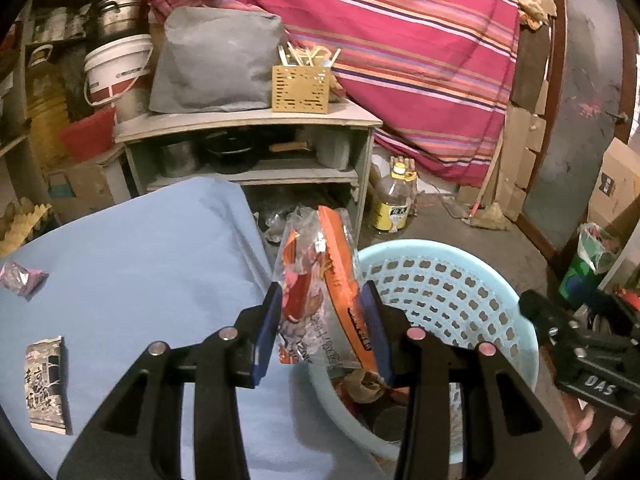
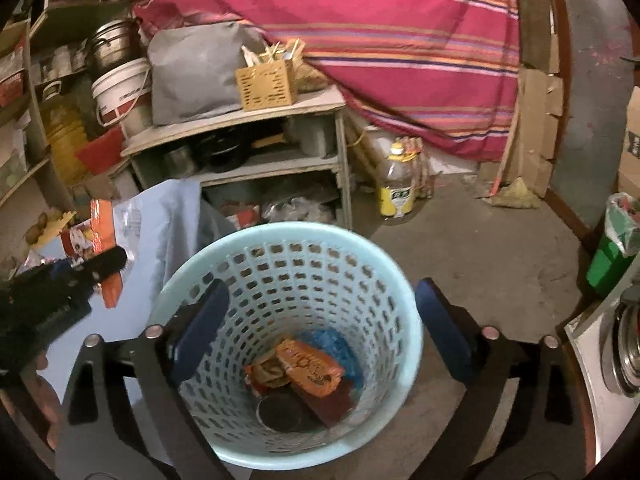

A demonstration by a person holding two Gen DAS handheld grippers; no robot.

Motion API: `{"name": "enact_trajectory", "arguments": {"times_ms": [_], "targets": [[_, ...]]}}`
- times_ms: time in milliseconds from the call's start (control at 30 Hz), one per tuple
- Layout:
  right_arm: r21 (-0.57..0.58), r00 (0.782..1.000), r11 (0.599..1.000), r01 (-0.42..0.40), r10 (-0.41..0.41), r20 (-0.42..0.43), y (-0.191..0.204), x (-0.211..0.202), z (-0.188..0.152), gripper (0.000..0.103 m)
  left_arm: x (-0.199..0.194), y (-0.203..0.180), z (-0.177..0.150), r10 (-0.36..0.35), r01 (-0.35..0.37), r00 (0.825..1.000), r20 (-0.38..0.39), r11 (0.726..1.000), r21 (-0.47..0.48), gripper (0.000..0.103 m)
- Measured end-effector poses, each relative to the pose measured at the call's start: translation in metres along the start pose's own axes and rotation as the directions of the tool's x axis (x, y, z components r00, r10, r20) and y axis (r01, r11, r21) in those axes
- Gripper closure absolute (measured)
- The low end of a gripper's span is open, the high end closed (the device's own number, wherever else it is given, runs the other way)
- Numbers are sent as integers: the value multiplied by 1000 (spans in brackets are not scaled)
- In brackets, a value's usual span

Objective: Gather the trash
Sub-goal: 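Carry both bags over the blue basket and open both tools to drop them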

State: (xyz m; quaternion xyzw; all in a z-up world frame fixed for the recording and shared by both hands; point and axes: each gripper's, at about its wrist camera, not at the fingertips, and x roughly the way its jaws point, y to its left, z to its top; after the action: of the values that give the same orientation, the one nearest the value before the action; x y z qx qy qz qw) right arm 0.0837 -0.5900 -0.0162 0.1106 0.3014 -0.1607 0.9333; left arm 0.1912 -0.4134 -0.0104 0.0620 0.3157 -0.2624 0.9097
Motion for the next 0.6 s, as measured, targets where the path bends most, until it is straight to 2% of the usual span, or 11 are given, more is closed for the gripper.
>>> {"name": "enact_trajectory", "arguments": {"times_ms": [300,400,467,533,600], "targets": [[89,999,996,23,-25,24,-21,-9,1,7,34,-18,1,-62,61,994,-86,998,-13,61],[113,999,993,24,-26,23,-28,-9,0,7,45,-28,2,-75,75,991,-111,997,1,58],[122,999,992,25,-27,20,-29,-9,0,7,49,-32,4,-71,73,990,-120,997,18,41],[128,999,991,29,-32,19,-31,-10,0,7,49,-33,5,-55,58,992,-110,998,30,32],[133,999,991,29,-33,21,-32,-10,1,7,48,-29,6,-48,52,993,-104,998,32,28]]}}
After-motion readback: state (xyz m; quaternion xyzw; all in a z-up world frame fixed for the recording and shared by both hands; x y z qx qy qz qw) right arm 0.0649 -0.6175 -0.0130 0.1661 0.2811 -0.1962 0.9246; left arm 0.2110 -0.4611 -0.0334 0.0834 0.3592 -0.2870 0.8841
